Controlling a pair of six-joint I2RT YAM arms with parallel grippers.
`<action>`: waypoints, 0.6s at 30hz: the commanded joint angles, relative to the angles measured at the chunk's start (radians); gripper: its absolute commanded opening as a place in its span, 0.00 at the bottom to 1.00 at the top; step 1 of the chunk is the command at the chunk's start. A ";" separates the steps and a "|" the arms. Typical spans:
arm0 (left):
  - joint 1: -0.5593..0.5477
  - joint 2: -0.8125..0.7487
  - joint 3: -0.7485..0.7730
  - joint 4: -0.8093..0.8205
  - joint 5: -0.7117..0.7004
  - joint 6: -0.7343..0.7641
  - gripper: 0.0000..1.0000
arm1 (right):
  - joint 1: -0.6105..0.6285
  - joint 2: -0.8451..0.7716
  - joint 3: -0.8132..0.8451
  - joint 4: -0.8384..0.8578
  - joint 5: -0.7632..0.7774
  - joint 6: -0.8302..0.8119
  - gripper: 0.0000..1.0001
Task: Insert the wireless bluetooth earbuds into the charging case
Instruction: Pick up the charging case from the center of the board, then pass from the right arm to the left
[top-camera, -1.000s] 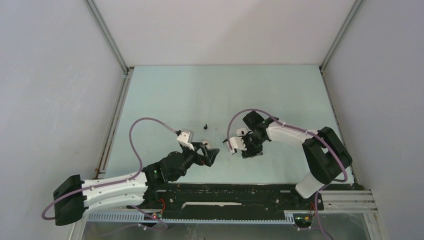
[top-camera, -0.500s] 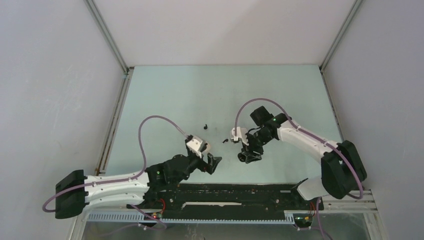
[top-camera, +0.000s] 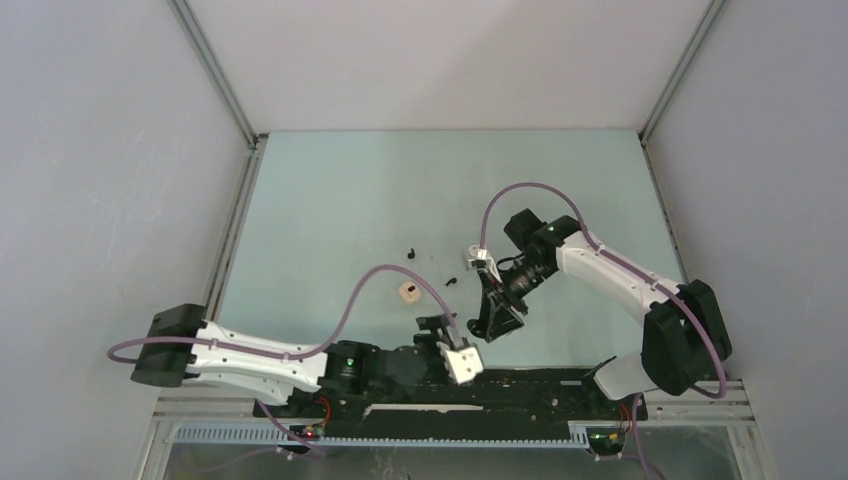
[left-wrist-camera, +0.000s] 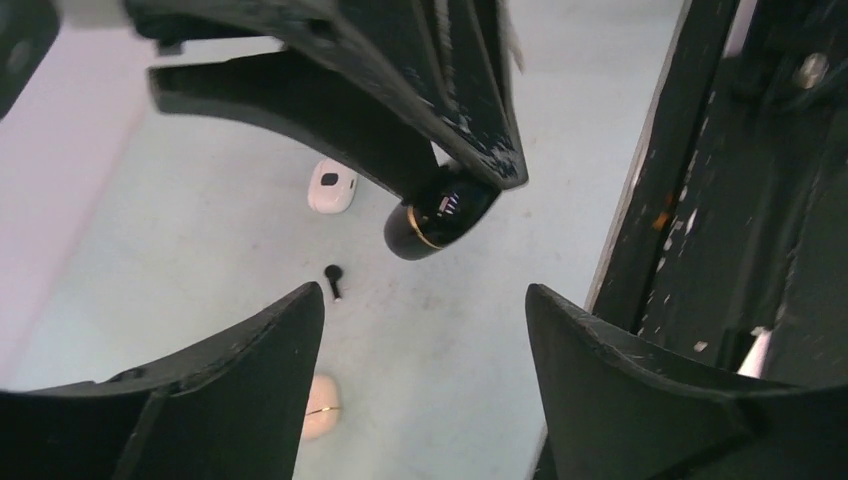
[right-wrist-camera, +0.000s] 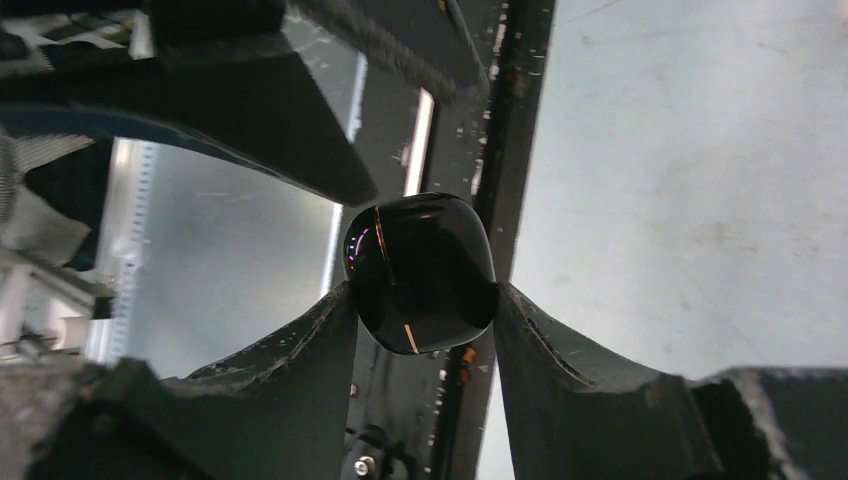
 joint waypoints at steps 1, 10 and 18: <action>-0.040 0.078 0.068 -0.081 -0.089 0.223 0.77 | -0.002 0.077 0.071 -0.241 -0.119 -0.202 0.28; -0.034 0.079 0.092 -0.052 -0.009 0.258 0.65 | 0.000 0.102 0.098 -0.352 -0.133 -0.319 0.25; -0.005 0.030 0.088 -0.066 0.171 0.268 0.56 | 0.015 0.078 0.098 -0.349 -0.130 -0.315 0.25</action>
